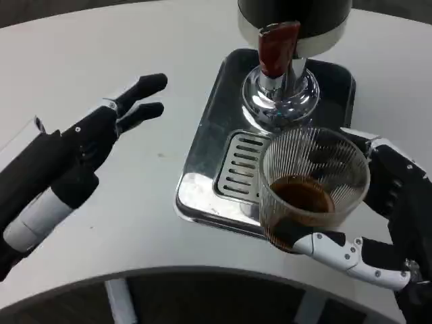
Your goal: Grasp the cup under the faucet to collect the drink, then remove the cup.
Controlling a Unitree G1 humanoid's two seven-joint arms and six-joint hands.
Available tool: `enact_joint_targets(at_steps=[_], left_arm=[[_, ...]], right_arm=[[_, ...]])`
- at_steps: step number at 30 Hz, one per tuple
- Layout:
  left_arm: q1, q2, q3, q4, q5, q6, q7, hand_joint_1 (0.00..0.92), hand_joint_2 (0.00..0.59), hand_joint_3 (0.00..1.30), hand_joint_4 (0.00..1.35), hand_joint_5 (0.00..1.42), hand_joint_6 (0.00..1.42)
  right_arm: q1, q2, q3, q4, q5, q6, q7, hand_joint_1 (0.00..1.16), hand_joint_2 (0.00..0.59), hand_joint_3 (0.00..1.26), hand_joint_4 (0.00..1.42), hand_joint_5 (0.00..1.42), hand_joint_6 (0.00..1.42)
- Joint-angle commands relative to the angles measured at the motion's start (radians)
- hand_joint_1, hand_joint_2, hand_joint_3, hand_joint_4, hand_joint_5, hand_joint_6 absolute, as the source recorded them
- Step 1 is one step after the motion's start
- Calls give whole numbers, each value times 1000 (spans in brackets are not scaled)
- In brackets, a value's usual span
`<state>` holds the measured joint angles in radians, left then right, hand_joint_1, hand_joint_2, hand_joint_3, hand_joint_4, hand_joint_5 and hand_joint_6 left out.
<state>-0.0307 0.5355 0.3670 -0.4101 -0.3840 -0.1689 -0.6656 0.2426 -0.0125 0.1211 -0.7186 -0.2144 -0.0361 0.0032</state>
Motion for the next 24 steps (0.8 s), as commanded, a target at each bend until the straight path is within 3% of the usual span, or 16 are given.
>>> enact_joint_targets(at_steps=[1, 13, 24], left_arm=[[63, 14, 17, -29, 27, -77, -18, 0, 43, 102, 0, 74, 10], [206, 36, 69, -90, 92, -192, -15, 0, 44, 84, 0, 26, 0], [307, 32, 108, -128, 200, -350, 1, 0, 45, 79, 0, 13, 0]], right_arm=[[39, -19, -7, -89, 41, 18, 34, 984, 149, 596, 703, 773, 627], [103, -100, -105, -210, 144, 86, 119, 978, 152, 596, 709, 773, 627], [139, -149, -150, -235, 216, 94, 168, 971, 153, 596, 711, 781, 627]])
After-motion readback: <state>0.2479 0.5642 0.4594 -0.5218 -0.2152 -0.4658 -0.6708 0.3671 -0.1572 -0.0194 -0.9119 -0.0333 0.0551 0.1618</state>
